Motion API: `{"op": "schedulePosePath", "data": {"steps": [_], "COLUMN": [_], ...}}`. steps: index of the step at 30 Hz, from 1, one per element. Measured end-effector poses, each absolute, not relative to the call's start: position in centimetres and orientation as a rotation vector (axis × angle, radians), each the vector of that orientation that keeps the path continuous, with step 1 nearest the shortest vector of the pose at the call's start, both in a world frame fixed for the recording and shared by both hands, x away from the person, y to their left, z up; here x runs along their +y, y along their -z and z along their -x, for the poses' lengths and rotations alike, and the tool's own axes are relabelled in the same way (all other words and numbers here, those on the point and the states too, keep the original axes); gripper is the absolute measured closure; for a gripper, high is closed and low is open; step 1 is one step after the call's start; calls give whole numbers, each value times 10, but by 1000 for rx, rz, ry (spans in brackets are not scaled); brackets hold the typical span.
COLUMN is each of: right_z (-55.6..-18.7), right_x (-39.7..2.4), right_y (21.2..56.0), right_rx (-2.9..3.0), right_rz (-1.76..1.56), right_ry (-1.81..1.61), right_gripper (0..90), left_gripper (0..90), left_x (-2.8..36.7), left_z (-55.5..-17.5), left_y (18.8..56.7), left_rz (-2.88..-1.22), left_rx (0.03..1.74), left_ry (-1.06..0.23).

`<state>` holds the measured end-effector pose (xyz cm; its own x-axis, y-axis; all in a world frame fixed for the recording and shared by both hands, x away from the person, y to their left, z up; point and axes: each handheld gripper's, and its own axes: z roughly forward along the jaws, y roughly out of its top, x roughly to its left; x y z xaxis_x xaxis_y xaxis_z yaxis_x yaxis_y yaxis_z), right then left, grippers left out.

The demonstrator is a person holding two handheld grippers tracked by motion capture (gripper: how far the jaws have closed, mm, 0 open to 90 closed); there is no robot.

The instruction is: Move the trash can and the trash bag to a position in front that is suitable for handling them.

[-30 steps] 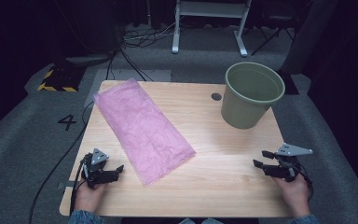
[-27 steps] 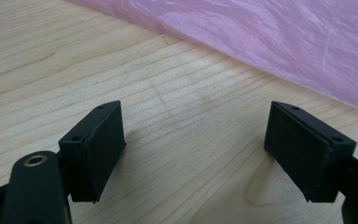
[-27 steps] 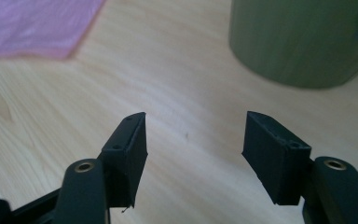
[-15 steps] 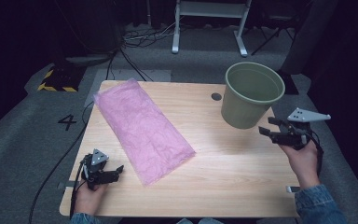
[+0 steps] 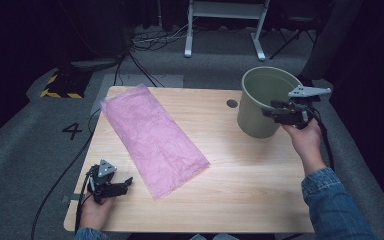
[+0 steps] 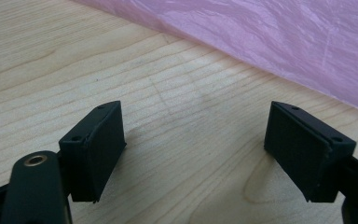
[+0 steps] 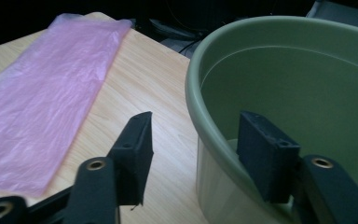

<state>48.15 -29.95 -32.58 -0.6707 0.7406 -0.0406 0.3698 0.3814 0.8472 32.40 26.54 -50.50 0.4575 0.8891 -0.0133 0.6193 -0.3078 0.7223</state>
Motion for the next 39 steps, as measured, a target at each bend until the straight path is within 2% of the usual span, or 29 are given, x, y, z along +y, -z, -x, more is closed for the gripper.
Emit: {"op": "schedulePosePath", "data": {"steps": [7, 11, 19, 25, 29, 39], "right_z": [-498, -490, -456, -413, -391, -346], "right_x": [-286, -282, -271, -253, -243, -223], "right_y": [329, 329, 328, 330, 331, 331], "right_rx": [2296, 2320, 2390, 2445, 2470, 2566], "right_rz": [-976, -949, -858, -765, -732, -652], "right_ry": [-1192, -1198, -1199, -1247, -1293, -1372], "right_gripper": [670, 712, 675, 643, 579, 567], "left_gripper": [198, 198, 198, 197, 188, 173], "left_x": [266, 265, 266, 265, 263, 261], "left_z": [-324, -324, -324, -324, -327, -329], "left_y": [505, 505, 505, 505, 505, 505], "left_rz": [-2044, -2043, -2044, -2041, -2041, -2043], "left_rx": [1249, 1250, 1249, 1251, 1257, 1258], "left_ry": [-520, -520, -520, -515, -523, -525]}}
